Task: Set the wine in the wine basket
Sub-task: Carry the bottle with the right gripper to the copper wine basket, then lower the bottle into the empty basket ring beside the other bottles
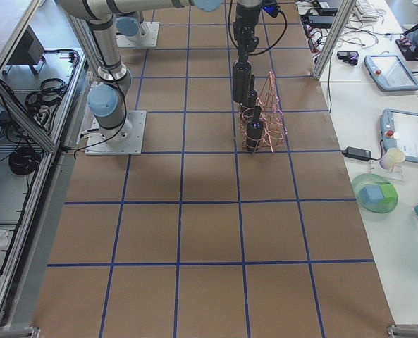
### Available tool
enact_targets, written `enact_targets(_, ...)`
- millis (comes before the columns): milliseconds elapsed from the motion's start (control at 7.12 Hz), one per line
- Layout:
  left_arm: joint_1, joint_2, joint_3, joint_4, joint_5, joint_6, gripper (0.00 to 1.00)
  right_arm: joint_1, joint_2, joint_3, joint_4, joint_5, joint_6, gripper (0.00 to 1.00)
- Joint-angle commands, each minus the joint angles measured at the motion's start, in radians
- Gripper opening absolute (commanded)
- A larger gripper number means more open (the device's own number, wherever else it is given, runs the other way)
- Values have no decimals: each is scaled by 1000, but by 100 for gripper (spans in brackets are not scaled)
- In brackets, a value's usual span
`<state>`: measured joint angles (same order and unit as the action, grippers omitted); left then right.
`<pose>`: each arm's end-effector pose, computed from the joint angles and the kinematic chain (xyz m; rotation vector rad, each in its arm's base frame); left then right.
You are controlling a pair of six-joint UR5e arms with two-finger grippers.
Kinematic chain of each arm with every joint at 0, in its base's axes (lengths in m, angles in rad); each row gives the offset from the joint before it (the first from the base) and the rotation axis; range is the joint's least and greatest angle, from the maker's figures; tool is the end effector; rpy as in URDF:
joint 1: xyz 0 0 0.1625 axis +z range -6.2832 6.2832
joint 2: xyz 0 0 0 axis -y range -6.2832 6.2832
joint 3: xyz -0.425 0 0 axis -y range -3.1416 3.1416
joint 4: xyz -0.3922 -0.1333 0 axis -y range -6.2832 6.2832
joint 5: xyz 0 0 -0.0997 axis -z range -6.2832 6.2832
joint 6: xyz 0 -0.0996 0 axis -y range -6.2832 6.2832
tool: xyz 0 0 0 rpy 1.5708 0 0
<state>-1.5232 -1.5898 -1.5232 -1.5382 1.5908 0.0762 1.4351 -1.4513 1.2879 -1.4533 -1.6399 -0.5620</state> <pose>-0.1071 -0.5114 0.5053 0.0436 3.1162 -0.0933 0.0520 -0.5539 0.5536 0.6451 -2.9921 0.0299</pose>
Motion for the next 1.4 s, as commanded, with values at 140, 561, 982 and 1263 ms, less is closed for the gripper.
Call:
enact_targets(140, 0, 2, 0, 1, 1, 0, 100, -7, 43, -1, -68, 0, -62, 0)
enact_targets(561, 2, 5, 2, 1, 1, -1, 100, -28, 92, -1, -123, 8, -125, 0)
enact_targets(982, 0, 8, 0, 1, 1, -1, 100, -28, 127, 2, -125, -1, -125, 0)
enact_targets(1263, 0, 10, 0, 3, -5, -6, 100, -28, 132, 4, -119, -12, -127, 0)
